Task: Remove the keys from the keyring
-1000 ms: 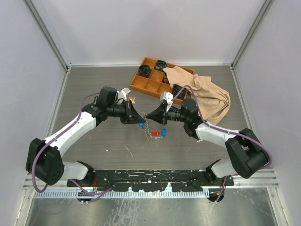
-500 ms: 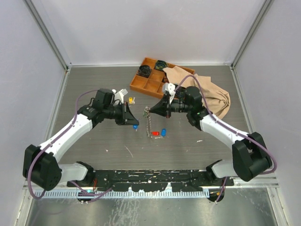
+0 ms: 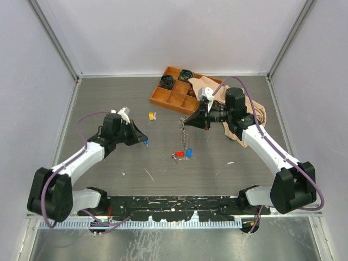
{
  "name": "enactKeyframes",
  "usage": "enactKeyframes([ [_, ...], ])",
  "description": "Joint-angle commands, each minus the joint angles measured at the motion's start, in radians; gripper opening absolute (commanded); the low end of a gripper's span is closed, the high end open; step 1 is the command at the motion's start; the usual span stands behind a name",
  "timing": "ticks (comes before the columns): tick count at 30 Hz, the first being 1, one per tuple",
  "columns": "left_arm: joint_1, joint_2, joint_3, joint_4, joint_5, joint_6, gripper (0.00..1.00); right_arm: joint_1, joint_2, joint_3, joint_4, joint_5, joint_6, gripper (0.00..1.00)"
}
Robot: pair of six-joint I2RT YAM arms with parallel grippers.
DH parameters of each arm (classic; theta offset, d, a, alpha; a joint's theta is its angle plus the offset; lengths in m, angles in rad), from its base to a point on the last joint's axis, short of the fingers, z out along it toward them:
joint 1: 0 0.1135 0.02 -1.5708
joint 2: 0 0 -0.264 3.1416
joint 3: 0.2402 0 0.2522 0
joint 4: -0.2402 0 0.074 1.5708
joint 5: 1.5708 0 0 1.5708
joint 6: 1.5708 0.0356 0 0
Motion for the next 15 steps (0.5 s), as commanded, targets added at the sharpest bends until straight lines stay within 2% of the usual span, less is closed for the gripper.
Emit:
enactKeyframes([
  [1,0.144,0.117,0.044,0.165,-0.025,-0.077,0.00,-0.031,-0.033,0.033,-0.010,-0.055,-0.019,0.01],
  [8,0.367,0.315,0.076,0.302,0.004,-0.221,0.00,-0.085,-0.029,0.034,-0.010,-0.076,-0.010,0.01],
  [10,0.405,0.353,0.102,0.312,-0.030,-0.247,0.00,-0.098,-0.026,0.033,-0.010,-0.081,-0.007,0.01],
  [13,0.435,0.404,0.171,0.223,-0.140,-0.266,0.01,-0.108,-0.022,0.035,-0.008,-0.091,-0.005,0.01],
  [14,0.442,0.422,0.198,0.178,-0.178,-0.263,0.07,-0.111,-0.021,0.035,-0.008,-0.093,-0.005,0.01],
  [15,0.445,0.437,0.226,0.134,-0.223,-0.262,0.18,-0.116,-0.019,0.033,-0.008,-0.096,-0.005,0.01],
])
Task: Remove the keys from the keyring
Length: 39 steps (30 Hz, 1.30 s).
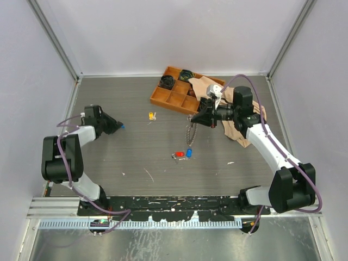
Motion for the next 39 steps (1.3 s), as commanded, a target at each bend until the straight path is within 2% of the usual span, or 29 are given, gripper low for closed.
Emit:
enactKeyframes([
  [1,0.026,0.035,0.140,-0.093,-0.179,-0.032,0.31,-0.018,-0.017,0.032,0.041,-0.050,0.001,0.01],
  [3,0.032,0.025,0.183,-0.173,-0.234,-0.013,0.57,-0.026,-0.014,0.032,0.043,-0.054,0.004,0.01],
  [5,0.035,-0.023,0.203,-0.221,-0.271,0.020,0.71,-0.032,-0.015,0.028,0.043,-0.059,0.005,0.01],
  [6,0.034,-0.056,0.204,-0.234,-0.272,0.039,0.74,-0.036,-0.016,0.026,0.043,-0.065,0.004,0.01],
  [9,0.034,-0.197,0.150,-0.185,-0.165,0.092,0.75,-0.048,-0.015,0.024,0.042,-0.083,0.005,0.01],
  [13,0.024,-0.392,0.028,0.014,0.158,0.117,0.75,-0.057,-0.013,0.017,0.040,-0.098,0.004,0.01],
  [16,-0.051,-0.495,-0.034,0.102,0.290,0.116,0.75,-0.061,-0.013,0.015,0.039,-0.113,-0.004,0.01],
  [19,-0.229,-0.603,-0.091,0.165,0.268,0.158,0.75,-0.064,-0.018,0.012,0.026,-0.139,-0.027,0.01],
  [22,-0.398,-0.704,-0.168,0.275,0.173,0.206,0.77,-0.065,-0.027,0.006,-0.017,-0.185,-0.094,0.01],
  [25,-0.508,-0.739,-0.223,0.371,0.113,0.216,0.79,-0.065,-0.033,0.002,-0.072,-0.230,-0.179,0.01],
  [29,-0.584,-0.698,-0.237,0.457,0.099,0.187,0.78,-0.066,-0.033,0.005,-0.169,-0.260,-0.314,0.01],
  [32,-0.637,-0.645,-0.218,0.478,0.113,0.178,0.77,-0.065,-0.033,0.012,-0.304,-0.279,-0.492,0.01],
  [35,-0.690,-0.606,-0.211,0.491,0.099,0.206,0.74,-0.065,-0.035,0.024,-0.446,-0.263,-0.702,0.01],
  [39,-0.757,-0.570,-0.227,0.551,0.087,0.260,0.69,-0.065,-0.038,0.042,-0.587,-0.218,-0.854,0.01],
])
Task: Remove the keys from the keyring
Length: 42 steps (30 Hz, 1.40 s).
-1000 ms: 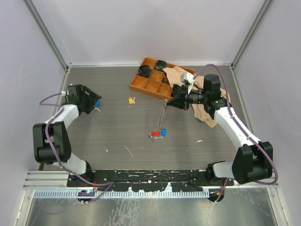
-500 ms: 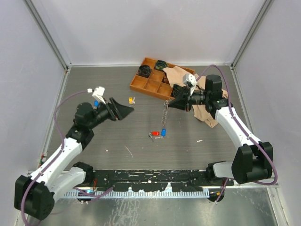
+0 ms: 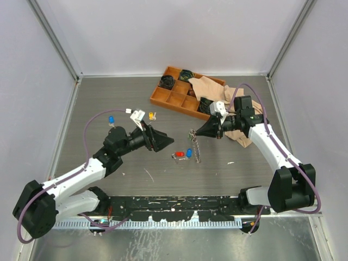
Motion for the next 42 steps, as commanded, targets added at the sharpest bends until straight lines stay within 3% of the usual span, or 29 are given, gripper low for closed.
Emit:
enactKeyframes([
  [1,-0.061,0.015,0.009,0.153,-0.023,0.091,0.68,-0.003,-0.038,0.054,-0.223,0.008,-0.308,0.01],
  [10,-0.101,-0.070,-0.089,0.163,-0.071,0.361,0.69,-0.003,-0.047,0.086,-0.540,0.118,-0.713,0.01],
  [19,-0.114,-0.077,-0.144,0.211,-0.068,0.477,0.70,-0.004,-0.056,0.096,-0.707,0.187,-0.851,0.01],
  [24,-0.127,-0.060,-0.157,0.249,-0.054,0.536,0.71,-0.002,-0.056,0.078,-0.883,0.163,-1.068,0.01],
  [35,-0.185,-0.017,-0.166,0.319,0.043,0.696,0.74,0.023,-0.049,0.067,-0.947,0.155,-1.112,0.01],
  [42,-0.206,0.019,-0.147,0.320,0.051,0.720,0.75,0.070,-0.063,0.030,-0.944,0.160,-1.112,0.02],
])
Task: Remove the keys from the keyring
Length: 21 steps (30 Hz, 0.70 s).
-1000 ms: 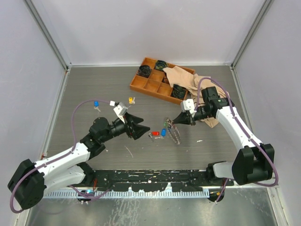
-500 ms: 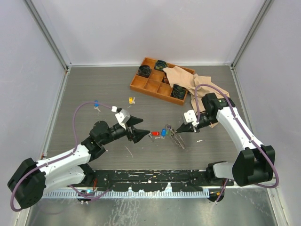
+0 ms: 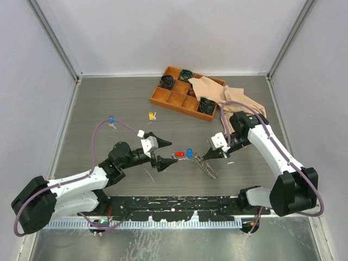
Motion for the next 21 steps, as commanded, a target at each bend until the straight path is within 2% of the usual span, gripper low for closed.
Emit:
enactKeyframes([
  [1,-0.011,0.016,0.024,0.080,0.018,0.047,0.75,0.022,-0.035,-0.005,-0.027,-0.047,-0.029,0.02],
  [9,-0.017,0.022,0.028,0.078,0.020,0.043,0.75,0.023,-0.036,-0.003,-0.016,-0.033,-0.021,0.01],
  [21,-0.020,0.003,0.035,0.030,0.018,0.053,0.74,0.003,-0.046,0.001,0.110,0.038,0.179,0.01],
])
